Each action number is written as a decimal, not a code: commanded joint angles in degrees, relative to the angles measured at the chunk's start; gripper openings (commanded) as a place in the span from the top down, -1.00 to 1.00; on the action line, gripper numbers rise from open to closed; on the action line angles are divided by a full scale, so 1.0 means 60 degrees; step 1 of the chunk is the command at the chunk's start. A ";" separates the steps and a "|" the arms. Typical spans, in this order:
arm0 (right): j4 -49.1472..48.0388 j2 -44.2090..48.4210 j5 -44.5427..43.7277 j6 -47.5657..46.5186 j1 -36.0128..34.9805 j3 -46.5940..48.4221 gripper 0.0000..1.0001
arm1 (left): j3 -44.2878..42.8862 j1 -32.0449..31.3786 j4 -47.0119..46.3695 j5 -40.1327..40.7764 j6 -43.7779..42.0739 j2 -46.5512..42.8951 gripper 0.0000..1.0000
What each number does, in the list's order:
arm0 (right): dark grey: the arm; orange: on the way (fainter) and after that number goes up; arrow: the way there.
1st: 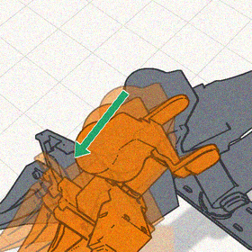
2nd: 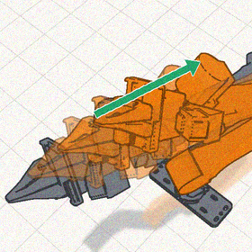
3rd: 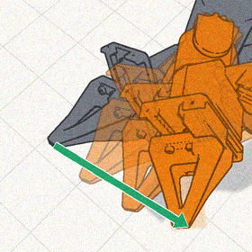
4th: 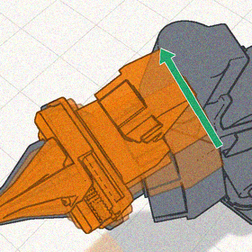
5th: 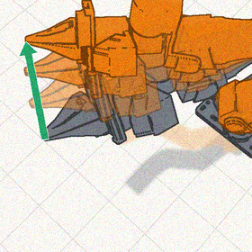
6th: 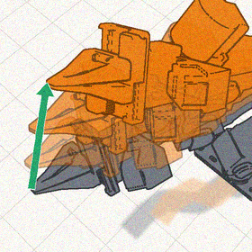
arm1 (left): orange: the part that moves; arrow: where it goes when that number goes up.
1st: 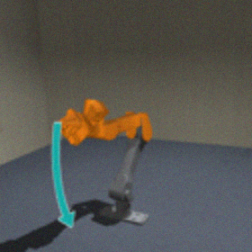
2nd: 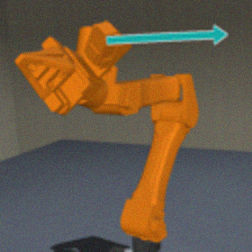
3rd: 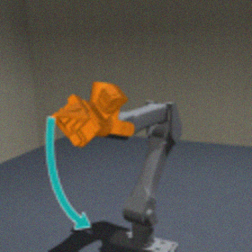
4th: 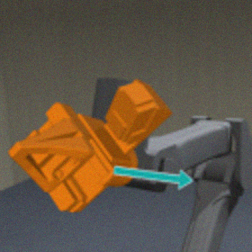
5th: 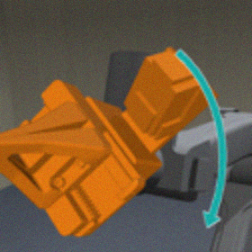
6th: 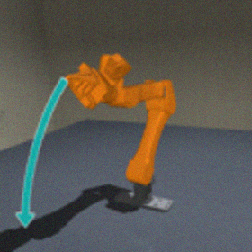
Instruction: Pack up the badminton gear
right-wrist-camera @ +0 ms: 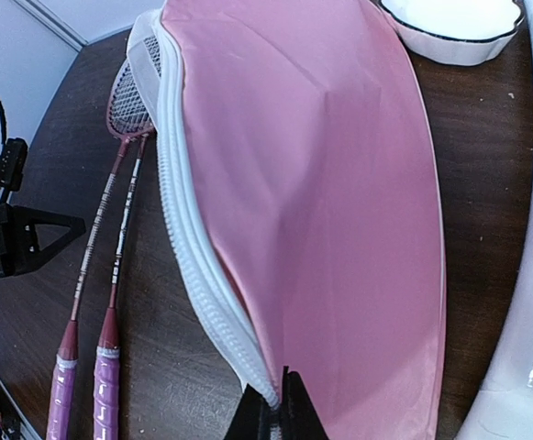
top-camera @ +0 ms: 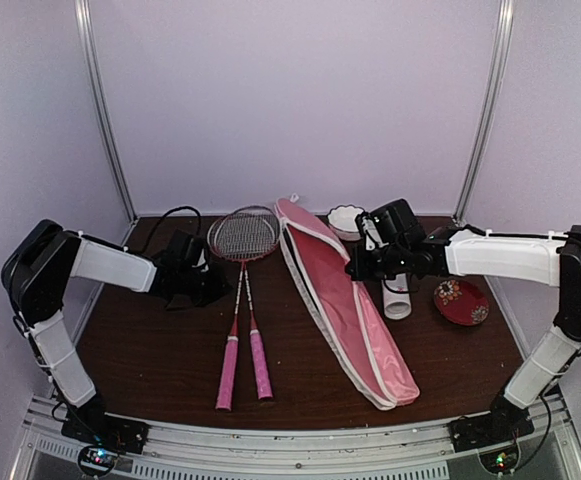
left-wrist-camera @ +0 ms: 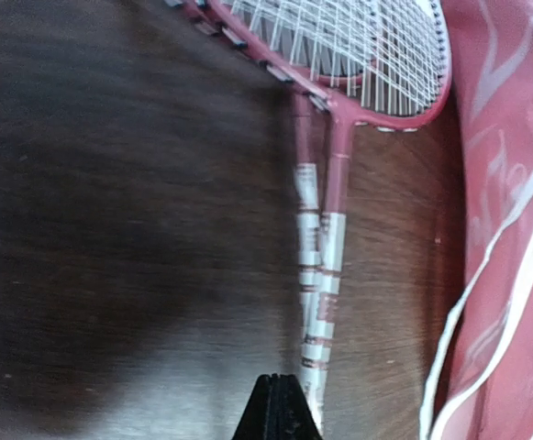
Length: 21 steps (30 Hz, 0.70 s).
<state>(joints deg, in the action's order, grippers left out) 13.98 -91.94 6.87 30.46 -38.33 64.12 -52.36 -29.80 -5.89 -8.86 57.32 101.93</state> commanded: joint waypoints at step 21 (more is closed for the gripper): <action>-0.0392 -0.2514 0.0326 0.0379 -0.0468 0.1908 1.00 | -0.0583 0.0395 0.0303 -0.1374 -0.3013 0.0564 0.38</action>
<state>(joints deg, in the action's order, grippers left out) 12.64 -104.95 8.51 31.77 -41.01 72.66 -55.42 -27.73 -0.99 -14.15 41.17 103.26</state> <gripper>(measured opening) 0.037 0.314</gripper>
